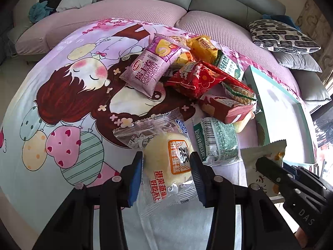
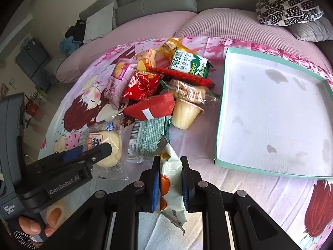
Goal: Organize snacks
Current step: 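Carry the bun and pastry packet into the teal tray and open both tools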
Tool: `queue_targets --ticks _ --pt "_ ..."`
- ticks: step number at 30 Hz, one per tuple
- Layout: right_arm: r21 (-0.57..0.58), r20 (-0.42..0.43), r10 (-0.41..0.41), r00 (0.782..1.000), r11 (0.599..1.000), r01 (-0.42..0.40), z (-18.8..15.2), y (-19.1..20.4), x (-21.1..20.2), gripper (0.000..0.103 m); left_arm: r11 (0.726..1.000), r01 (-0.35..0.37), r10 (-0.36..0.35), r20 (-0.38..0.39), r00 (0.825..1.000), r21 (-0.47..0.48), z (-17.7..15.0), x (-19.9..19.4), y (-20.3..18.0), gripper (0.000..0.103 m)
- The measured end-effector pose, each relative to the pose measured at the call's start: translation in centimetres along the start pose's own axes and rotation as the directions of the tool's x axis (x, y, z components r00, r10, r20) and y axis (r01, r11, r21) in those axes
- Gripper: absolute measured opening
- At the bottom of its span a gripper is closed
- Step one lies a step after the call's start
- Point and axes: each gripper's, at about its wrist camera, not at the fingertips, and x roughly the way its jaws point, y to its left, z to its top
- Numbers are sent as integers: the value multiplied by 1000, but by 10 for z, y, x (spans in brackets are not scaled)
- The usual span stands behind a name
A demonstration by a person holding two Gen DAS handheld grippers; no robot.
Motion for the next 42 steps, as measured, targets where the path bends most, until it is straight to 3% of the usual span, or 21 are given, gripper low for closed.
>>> queue_targets --ticks 13,19,24,33,38,42 --pt "64 160 18 987 998 -28 21 -20 -46 19 999 31 -35 77 996 44 22 -30 -32 46" --pt "171 253 -69 965 985 25 37 -63 -71 19 989 69 -85 118 989 134 50 -40 -77 46" --pt "278 303 -170 938 957 84 44 -113 -88 19 963 127 -161 130 978 236 68 -35 -130 46" --pt "465 294 -351 889 865 188 32 -201 -101 19 920 196 -232 68 970 340 77 16 -201 46" --pt "500 284 -392 875 839 214 26 -224 -96 19 913 212 -248 62 967 347 79 36 -214 46" --pt "510 257 -393 883 831 222 23 -235 -83 19 911 228 -262 55 964 344 80 47 -217 46"
